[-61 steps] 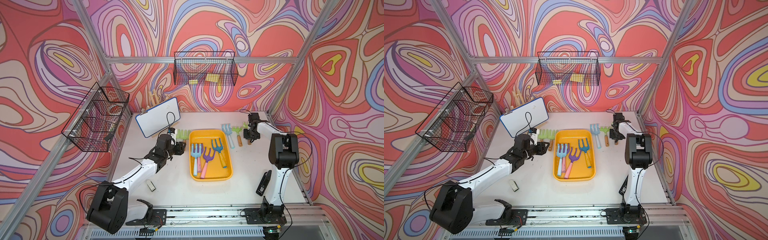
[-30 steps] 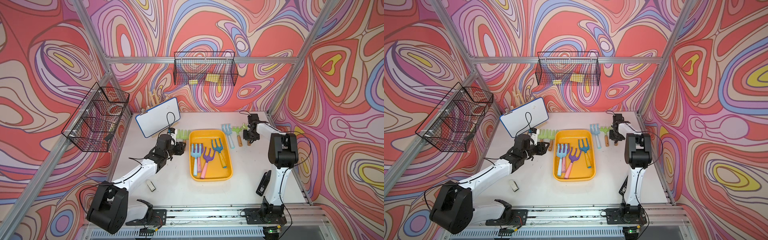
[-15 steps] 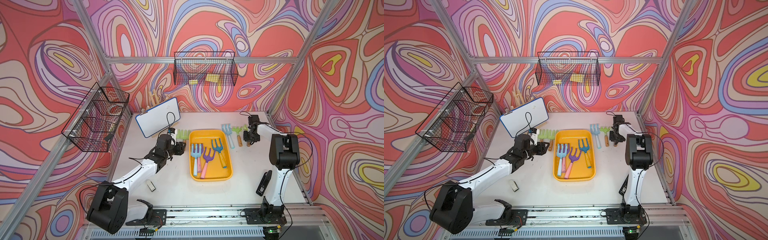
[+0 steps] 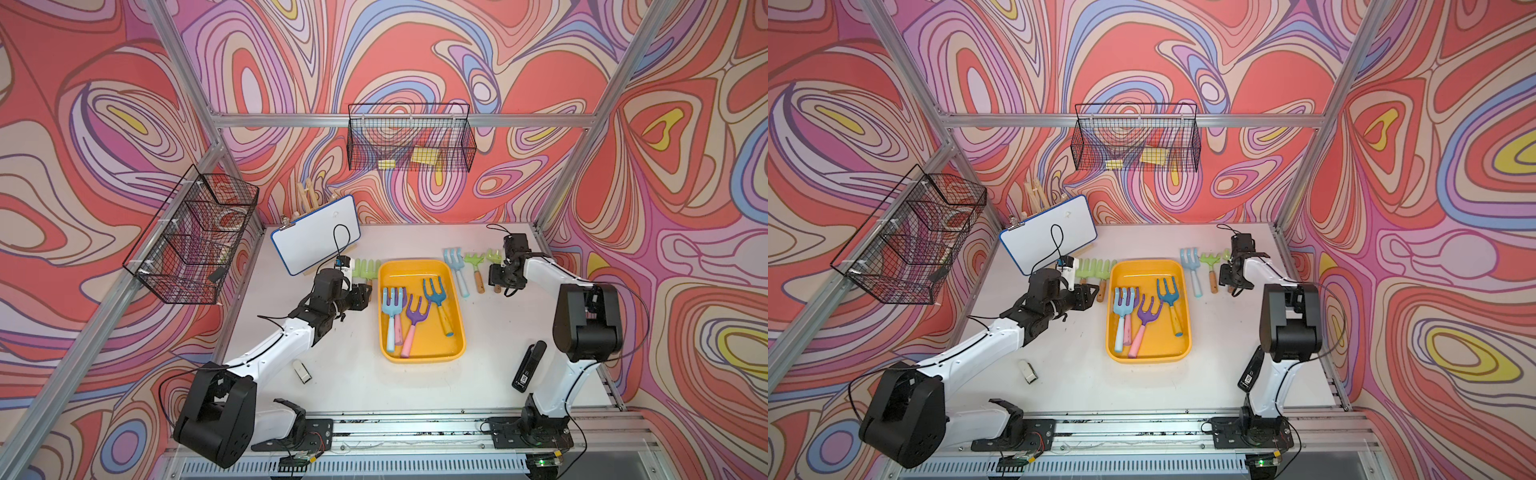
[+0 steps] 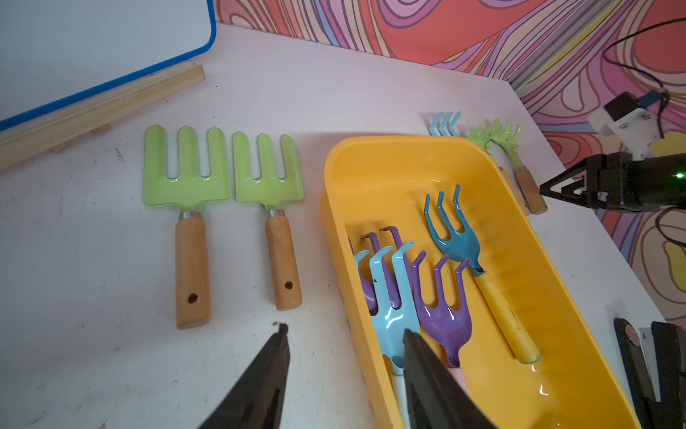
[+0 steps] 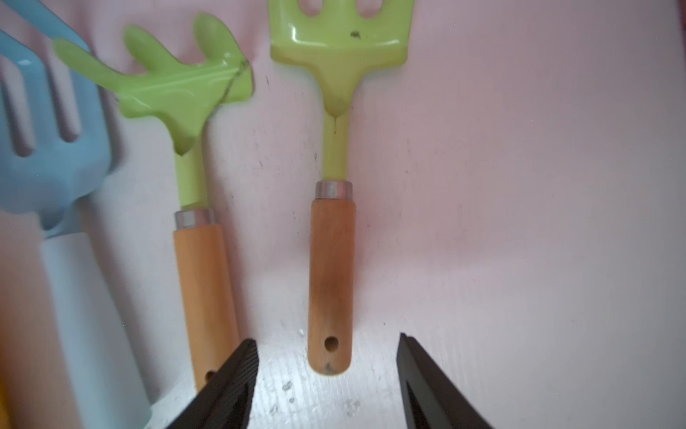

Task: Take the hand rake out of the storage box
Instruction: Pick up the rake from the storage box.

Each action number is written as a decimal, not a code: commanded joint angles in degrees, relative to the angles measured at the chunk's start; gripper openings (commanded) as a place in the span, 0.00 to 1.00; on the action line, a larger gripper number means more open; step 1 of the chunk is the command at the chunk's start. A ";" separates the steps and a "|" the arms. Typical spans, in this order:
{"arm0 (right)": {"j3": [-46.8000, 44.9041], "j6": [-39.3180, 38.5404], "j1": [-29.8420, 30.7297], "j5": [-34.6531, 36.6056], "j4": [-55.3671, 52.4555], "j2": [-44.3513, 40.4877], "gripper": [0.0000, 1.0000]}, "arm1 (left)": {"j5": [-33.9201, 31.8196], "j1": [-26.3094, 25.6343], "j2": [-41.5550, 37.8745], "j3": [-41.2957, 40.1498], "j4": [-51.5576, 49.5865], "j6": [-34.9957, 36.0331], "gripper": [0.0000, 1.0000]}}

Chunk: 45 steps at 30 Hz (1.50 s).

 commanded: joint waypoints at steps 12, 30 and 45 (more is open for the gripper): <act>-26.84 8.66 14.18 2.56 27.93 -24.16 0.77 | 0.37 -0.18 2.16 2.81 -2.09 0.84 0.55; -37.75 11.52 22.01 9.35 39.11 -30.58 0.76 | 1.39 -3.95 1.25 11.92 -21.60 -0.74 0.47; -38.90 12.29 22.01 10.71 39.46 -32.10 0.64 | -13.83 -22.50 8.46 24.18 -38.54 -10.82 0.39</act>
